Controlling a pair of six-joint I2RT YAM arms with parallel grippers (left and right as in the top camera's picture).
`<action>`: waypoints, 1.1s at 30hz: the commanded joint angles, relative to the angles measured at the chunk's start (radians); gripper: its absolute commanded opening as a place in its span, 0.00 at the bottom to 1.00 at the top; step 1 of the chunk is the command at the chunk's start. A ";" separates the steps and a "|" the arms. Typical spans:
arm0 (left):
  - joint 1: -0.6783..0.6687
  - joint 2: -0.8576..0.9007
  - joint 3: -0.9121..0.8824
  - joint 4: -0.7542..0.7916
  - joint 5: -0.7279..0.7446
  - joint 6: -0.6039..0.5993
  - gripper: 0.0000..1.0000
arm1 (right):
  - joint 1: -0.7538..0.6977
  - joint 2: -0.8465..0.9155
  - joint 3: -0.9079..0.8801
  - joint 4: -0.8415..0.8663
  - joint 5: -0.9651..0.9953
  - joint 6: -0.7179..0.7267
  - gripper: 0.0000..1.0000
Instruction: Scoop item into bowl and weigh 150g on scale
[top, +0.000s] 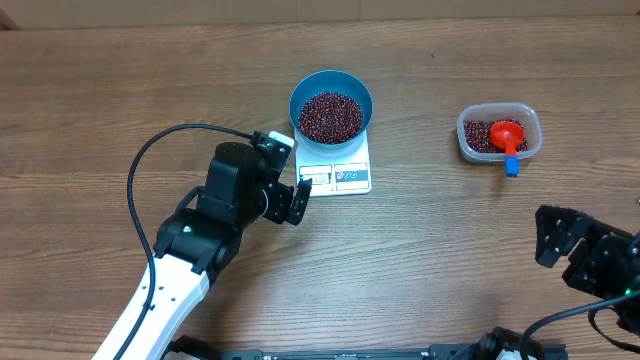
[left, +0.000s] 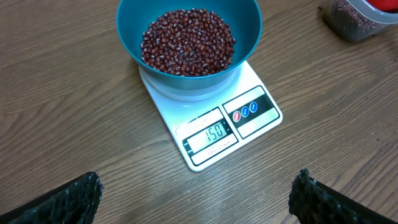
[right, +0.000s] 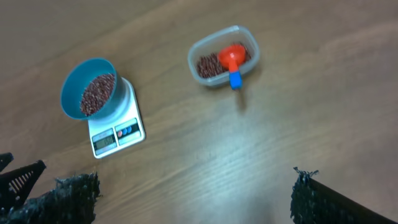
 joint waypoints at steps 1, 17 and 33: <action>0.003 0.008 -0.004 0.000 0.006 -0.010 1.00 | 0.014 -0.011 -0.031 0.071 -0.047 -0.041 1.00; 0.003 0.008 -0.004 0.000 0.006 -0.010 1.00 | 0.209 -0.354 -0.865 1.034 -0.048 -0.241 1.00; 0.003 0.008 -0.004 0.000 0.006 -0.010 1.00 | 0.337 -0.760 -1.588 1.640 0.009 -0.238 1.00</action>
